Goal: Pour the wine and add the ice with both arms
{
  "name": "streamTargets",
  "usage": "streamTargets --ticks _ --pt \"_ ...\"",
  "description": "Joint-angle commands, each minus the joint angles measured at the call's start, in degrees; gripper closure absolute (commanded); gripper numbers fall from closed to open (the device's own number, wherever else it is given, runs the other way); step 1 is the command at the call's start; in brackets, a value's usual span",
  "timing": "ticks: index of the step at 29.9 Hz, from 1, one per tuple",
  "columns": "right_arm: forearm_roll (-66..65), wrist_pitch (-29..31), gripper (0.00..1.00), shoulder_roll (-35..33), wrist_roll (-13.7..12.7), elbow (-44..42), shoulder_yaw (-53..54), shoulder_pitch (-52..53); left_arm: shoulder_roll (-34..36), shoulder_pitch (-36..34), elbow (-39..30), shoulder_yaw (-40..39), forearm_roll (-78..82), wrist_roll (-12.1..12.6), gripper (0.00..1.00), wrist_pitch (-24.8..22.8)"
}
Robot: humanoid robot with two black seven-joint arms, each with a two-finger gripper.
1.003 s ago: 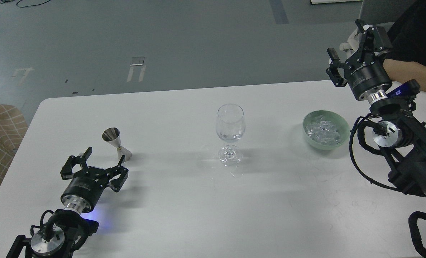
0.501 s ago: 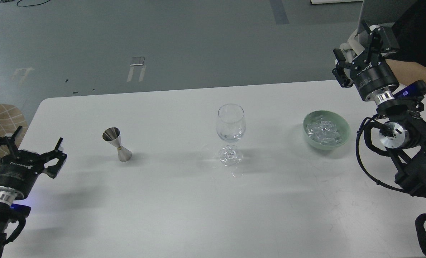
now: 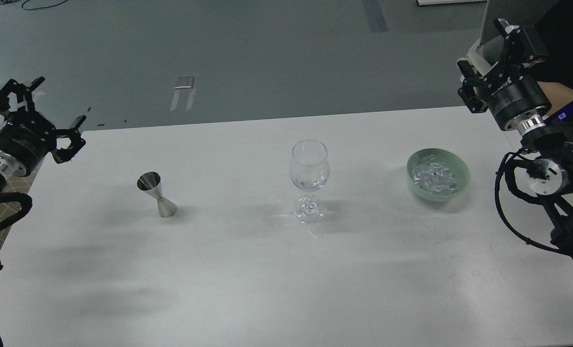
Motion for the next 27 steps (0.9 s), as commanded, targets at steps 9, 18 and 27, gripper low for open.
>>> streamTargets --ticks 9,18,27 --pt "-8.66 -4.56 0.0 -17.53 -2.08 10.75 -11.74 -1.49 -6.79 -6.93 0.06 12.93 3.5 -3.87 0.02 -0.05" --pt "-31.82 -10.0 0.0 -29.48 -1.99 20.33 -14.73 -6.32 -8.73 -6.67 0.06 12.94 3.58 -3.87 0.02 -0.05" --pt "-61.36 -18.08 0.0 -30.1 -1.81 21.66 -14.82 -9.92 -9.17 -6.67 0.06 12.94 3.58 -3.96 0.02 -0.05"
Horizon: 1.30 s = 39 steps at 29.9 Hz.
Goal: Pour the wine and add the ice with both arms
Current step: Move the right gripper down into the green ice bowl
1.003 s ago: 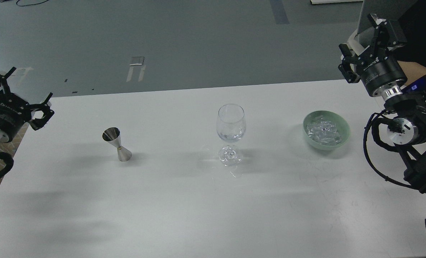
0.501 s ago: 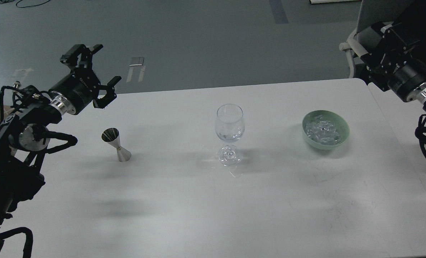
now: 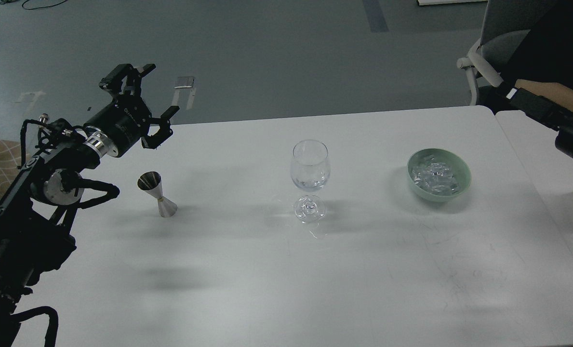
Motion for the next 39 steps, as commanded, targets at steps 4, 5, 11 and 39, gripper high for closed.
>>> streamTargets --ticks 4,5,11,39 --pt "-18.42 -5.68 0.0 0.99 0.2 -1.51 -0.43 -2.98 -0.86 -0.14 0.0 -0.01 0.0 0.02 0.02 0.0" --pt "-20.87 -6.2 0.0 2.04 0.29 -2.38 -0.43 -3.16 -1.04 -0.06 0.0 -0.01 0.0 0.02 0.02 0.0" --pt "-26.08 -7.79 0.0 5.82 0.47 -5.55 -0.43 -3.94 -1.22 -0.05 0.0 -0.01 0.0 0.02 0.02 0.0" --pt "-26.25 -8.14 0.24 20.24 0.47 -17.51 -6.76 1.06 -1.22 0.47 -0.53 -0.01 -0.09 0.02 0.02 0.0"
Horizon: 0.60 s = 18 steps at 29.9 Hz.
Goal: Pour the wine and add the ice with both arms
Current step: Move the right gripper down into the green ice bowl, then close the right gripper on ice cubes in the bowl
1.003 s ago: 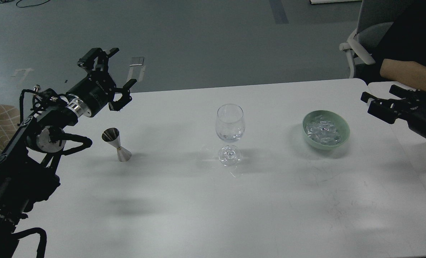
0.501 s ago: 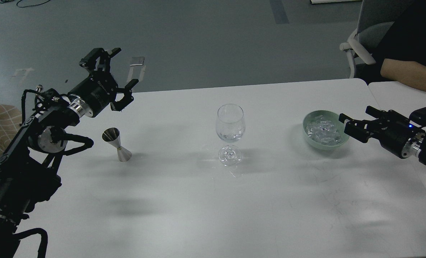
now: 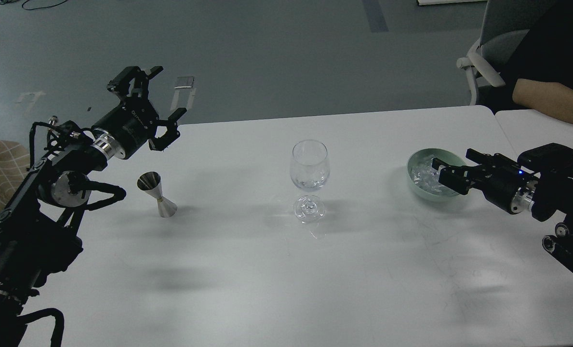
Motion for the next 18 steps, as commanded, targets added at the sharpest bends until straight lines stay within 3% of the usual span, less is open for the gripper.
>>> streamTargets --ticks 1,8,18 --pt "0.01 -0.03 0.26 0.53 0.01 -0.57 -0.14 0.08 0.0 -0.02 0.0 0.0 0.0 0.0 0.02 0.0" --pt "0.01 -0.03 0.44 0.62 -0.08 -1.36 -2.6 1.22 0.0 -0.02 0.0 0.0 0.0 0.0 0.02 0.0" --pt "0.01 0.23 0.44 0.71 -0.17 -1.88 -2.86 1.4 0.09 -0.02 0.0 0.0 0.0 0.0 0.02 0.0"
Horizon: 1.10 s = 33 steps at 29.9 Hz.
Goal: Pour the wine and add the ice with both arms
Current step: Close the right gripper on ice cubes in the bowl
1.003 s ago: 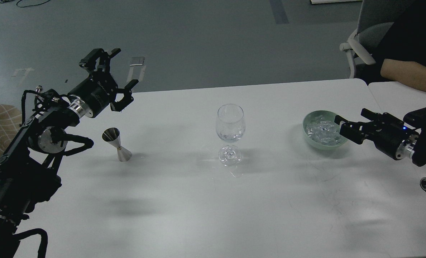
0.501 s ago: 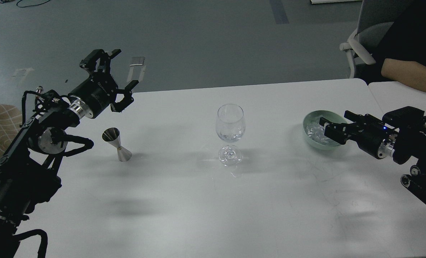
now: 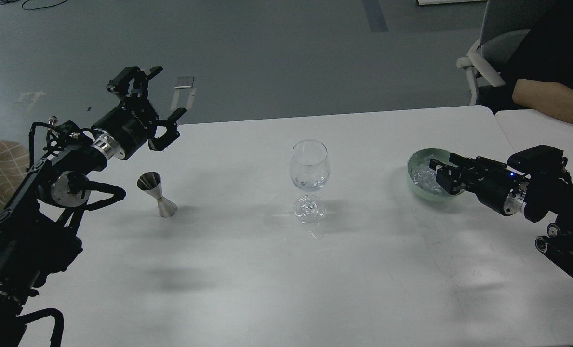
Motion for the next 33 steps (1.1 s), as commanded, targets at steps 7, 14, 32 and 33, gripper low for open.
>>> streamTargets --ticks 7,14,32,33 --pt "0.0 0.28 0.44 1.49 -0.01 -1.65 -0.06 0.09 0.0 -0.04 0.04 0.0 0.0 0.0 0.02 0.0" --pt "0.0 0.28 0.44 1.67 -0.01 -1.74 -1.11 0.62 0.0 -0.04 0.04 -0.09 -0.08 -0.09 0.02 0.0" --pt "0.0 0.28 0.46 2.11 -0.01 -2.62 -1.2 0.88 0.0 -0.04 -0.05 -0.09 -0.09 -0.09 0.02 0.0" --pt "0.0 0.28 0.46 2.2 -0.01 -2.62 -1.2 0.79 0.0 -0.04 -0.05 -0.09 -0.09 -0.09 0.02 0.0"
